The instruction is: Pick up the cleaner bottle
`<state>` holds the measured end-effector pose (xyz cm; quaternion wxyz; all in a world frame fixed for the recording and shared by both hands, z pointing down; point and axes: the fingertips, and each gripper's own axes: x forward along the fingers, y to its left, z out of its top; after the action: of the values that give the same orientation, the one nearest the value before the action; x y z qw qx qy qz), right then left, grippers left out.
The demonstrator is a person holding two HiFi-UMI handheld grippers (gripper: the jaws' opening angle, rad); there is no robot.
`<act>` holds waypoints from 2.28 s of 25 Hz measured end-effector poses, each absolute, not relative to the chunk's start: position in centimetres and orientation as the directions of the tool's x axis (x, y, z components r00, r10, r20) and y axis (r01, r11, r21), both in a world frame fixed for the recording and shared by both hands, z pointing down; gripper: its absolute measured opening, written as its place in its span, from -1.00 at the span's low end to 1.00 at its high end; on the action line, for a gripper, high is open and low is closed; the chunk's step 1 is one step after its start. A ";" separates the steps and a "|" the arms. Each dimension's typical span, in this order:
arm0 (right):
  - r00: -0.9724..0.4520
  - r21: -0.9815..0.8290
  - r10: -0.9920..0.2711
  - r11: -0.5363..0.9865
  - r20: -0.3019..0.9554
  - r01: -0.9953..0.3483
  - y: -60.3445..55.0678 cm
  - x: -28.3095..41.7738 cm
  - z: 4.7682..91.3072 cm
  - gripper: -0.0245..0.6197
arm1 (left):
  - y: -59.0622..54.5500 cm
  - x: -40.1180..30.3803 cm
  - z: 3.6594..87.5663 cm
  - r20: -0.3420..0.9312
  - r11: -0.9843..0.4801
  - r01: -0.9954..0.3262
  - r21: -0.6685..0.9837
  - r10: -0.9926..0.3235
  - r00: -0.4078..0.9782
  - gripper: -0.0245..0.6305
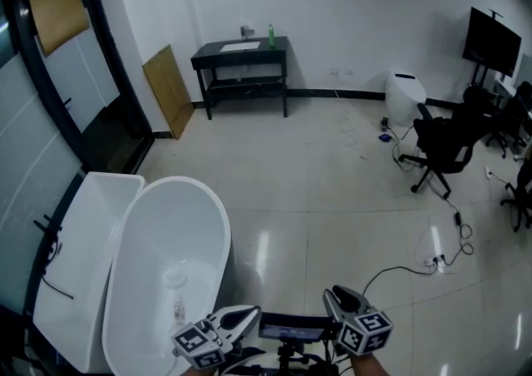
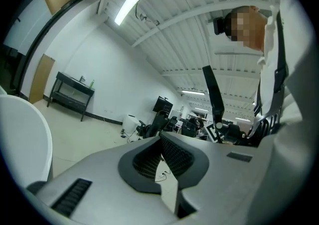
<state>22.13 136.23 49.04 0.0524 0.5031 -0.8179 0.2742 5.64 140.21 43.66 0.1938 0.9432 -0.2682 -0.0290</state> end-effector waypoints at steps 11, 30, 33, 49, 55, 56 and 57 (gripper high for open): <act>-0.521 -0.429 -0.768 0.356 0.372 -0.830 130.3 20.5 49.2 -0.62 | 134.0 4.1 44.5 0.069 -0.737 -0.543 0.402 -0.567 0.821 -0.93; -0.432 -0.378 -0.828 0.295 0.358 -0.878 109.0 11.3 45.7 -0.62 | 111.8 -3.8 43.5 0.073 -0.783 -0.465 0.412 -0.481 0.874 -0.93; -0.431 -0.375 -0.831 0.297 0.351 -0.878 106.4 11.7 46.1 -0.62 | 109.5 -3.9 43.7 0.089 -0.780 -0.482 0.399 -0.490 0.867 -0.93; -0.532 -0.411 -0.775 0.385 0.342 -0.826 85.1 17.4 46.8 -0.62 | 89.9 1.9 42.3 0.050 -0.721 -0.540 0.435 -0.579 0.814 -0.93; -0.547 -0.424 -0.762 0.394 0.346 -0.816 79.5 20.6 46.8 -0.62 | 84.3 5.8 42.1 0.063 -0.719 -0.556 0.418 -0.587 0.807 -0.93; -0.548 -0.429 -0.761 0.391 0.346 -0.814 78.9 21.0 46.9 -0.62 | 83.7 6.2 42.3 0.072 -0.717 -0.556 0.420 -0.584 0.808 -0.93; -0.549 -0.433 -0.761 0.389 0.347 -0.813 78.4 21.3 47.0 -0.62 | 83.1 6.6 42.6 0.080 -0.715 -0.556 0.424 -0.582 0.809 -0.93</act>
<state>21.26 78.39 47.04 0.0456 0.4728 -0.8321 0.2864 6.58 83.14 42.58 0.2195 0.9255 -0.3073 -0.0295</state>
